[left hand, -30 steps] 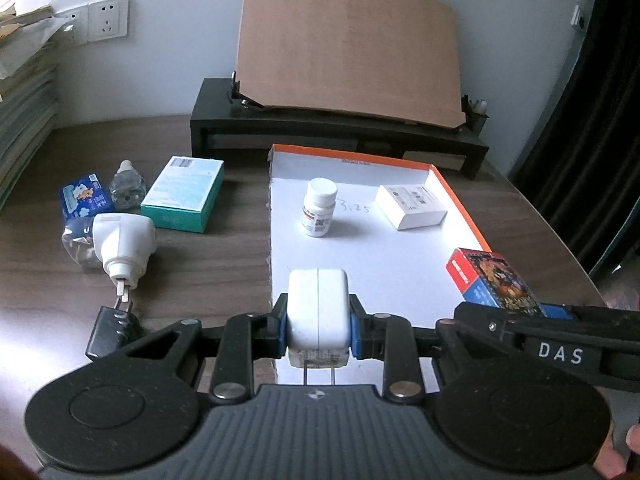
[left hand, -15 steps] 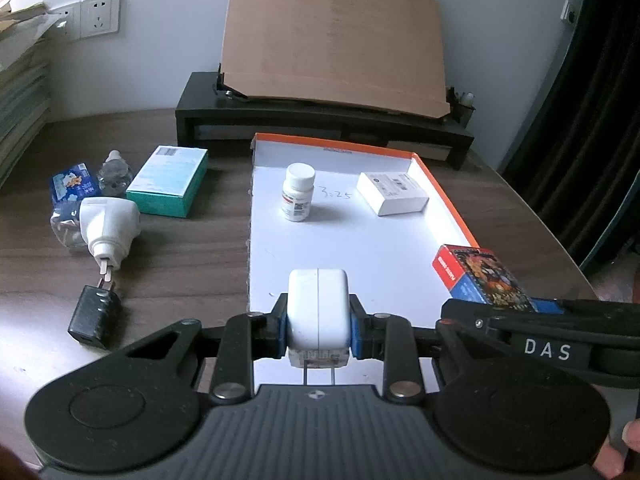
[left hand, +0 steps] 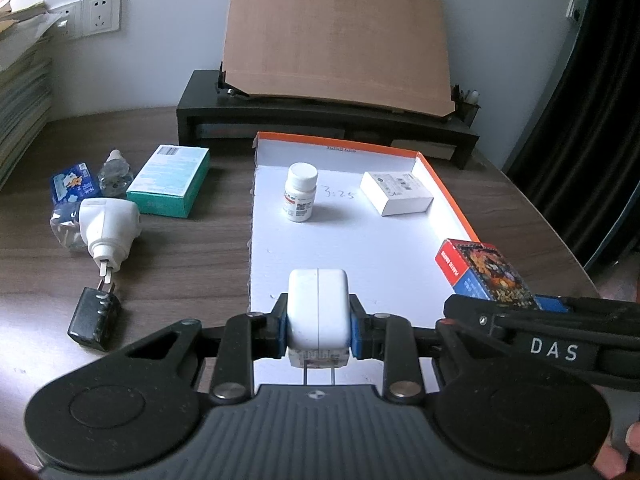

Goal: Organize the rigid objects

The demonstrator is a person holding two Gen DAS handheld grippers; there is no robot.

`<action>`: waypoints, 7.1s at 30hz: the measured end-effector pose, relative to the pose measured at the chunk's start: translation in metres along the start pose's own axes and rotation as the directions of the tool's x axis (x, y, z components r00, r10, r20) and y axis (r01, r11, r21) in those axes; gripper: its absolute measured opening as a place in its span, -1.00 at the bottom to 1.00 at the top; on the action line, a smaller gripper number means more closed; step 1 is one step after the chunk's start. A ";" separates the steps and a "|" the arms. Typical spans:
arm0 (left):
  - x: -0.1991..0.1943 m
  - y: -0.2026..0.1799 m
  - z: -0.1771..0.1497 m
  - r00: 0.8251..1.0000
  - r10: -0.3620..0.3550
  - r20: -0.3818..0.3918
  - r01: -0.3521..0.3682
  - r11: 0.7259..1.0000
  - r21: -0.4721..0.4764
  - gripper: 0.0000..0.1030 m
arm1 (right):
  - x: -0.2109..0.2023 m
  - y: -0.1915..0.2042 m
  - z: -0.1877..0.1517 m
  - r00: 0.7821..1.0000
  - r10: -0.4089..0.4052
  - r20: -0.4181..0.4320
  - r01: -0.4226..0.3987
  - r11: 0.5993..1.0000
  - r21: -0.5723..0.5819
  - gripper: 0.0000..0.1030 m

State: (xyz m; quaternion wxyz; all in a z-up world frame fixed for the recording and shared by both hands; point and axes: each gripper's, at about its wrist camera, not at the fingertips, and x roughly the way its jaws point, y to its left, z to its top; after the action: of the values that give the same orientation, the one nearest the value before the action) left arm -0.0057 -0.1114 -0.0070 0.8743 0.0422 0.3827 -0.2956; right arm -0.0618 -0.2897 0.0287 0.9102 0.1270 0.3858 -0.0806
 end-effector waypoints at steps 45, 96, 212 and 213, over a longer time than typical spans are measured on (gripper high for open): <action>0.016 -0.008 0.022 1.000 -0.014 0.006 0.014 0.999 0.049 -0.44 | 0.006 -0.014 0.014 0.999 -0.016 0.033 0.015 0.999 0.038 0.38; 0.038 0.009 0.031 1.000 -0.009 0.002 0.009 1.000 -0.009 -0.44 | 0.030 -0.007 0.028 1.000 -0.023 0.009 0.023 1.000 -0.010 0.38; 0.080 -0.020 0.058 0.999 0.014 -0.038 -0.012 0.999 0.041 0.50 | 0.029 -0.026 0.048 0.992 -0.108 0.072 0.109 0.994 -0.007 0.54; 0.077 -0.019 0.058 0.999 0.014 -0.033 -0.013 0.999 0.037 0.57 | 0.027 -0.025 0.047 0.992 -0.106 0.073 0.107 0.994 -0.006 0.55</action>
State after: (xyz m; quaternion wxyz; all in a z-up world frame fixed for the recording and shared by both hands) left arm 0.0621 -0.1810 -0.0168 0.8689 0.0659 0.3913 -0.2961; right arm -0.0170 -0.3284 0.0370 0.9186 0.0989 0.3593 -0.1317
